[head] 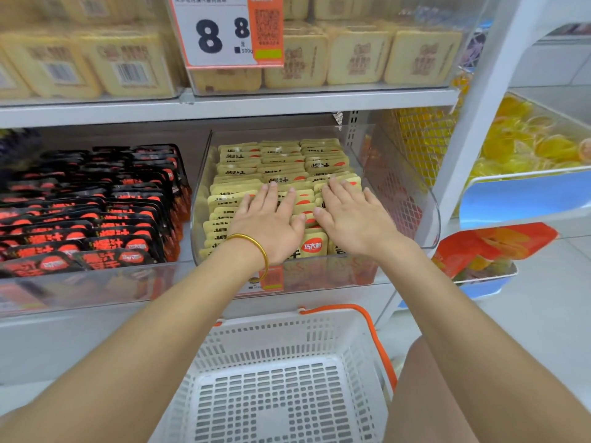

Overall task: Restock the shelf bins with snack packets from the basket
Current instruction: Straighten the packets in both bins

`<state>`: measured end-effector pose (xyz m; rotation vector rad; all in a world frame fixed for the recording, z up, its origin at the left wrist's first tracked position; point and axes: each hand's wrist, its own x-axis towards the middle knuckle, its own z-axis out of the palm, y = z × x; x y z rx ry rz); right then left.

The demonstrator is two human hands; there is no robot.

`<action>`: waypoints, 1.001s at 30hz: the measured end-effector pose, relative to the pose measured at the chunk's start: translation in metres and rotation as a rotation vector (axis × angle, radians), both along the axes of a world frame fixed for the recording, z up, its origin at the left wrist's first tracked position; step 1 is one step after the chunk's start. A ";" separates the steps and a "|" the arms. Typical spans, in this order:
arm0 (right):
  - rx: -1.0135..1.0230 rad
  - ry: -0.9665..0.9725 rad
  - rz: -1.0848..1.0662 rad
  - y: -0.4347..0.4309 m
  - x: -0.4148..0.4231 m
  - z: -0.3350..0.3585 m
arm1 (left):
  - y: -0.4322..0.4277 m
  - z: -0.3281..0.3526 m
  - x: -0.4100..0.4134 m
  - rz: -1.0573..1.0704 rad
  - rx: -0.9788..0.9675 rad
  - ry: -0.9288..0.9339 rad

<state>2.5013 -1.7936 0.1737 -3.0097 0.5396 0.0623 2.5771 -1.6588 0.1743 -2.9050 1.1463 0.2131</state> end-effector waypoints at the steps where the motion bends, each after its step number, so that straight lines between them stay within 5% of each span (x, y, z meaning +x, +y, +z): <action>1: 0.001 -0.006 0.002 0.000 0.000 -0.001 | -0.001 0.000 0.001 0.004 -0.002 -0.003; 7: -0.020 -0.124 -0.011 0.003 -0.002 -0.003 | -0.001 -0.002 0.003 -0.006 -0.057 0.004; 10: -0.116 -0.556 0.016 0.013 -0.021 -0.001 | 0.009 -0.001 -0.004 -0.054 -0.314 -0.052; 13: -0.124 -0.879 0.117 0.031 -0.046 -0.004 | 0.032 0.000 -0.025 -0.198 -0.661 -0.355; 16: -0.186 -0.762 0.151 0.044 -0.058 -0.024 | 0.049 -0.019 -0.044 -0.335 -0.684 -0.633; 20: -0.307 -0.636 0.079 0.046 -0.056 -0.039 | 0.053 -0.041 -0.043 -0.314 -0.532 -0.782; 30: -0.260 -0.655 0.073 0.043 -0.046 -0.042 | 0.046 -0.041 -0.043 -0.249 -0.483 -0.840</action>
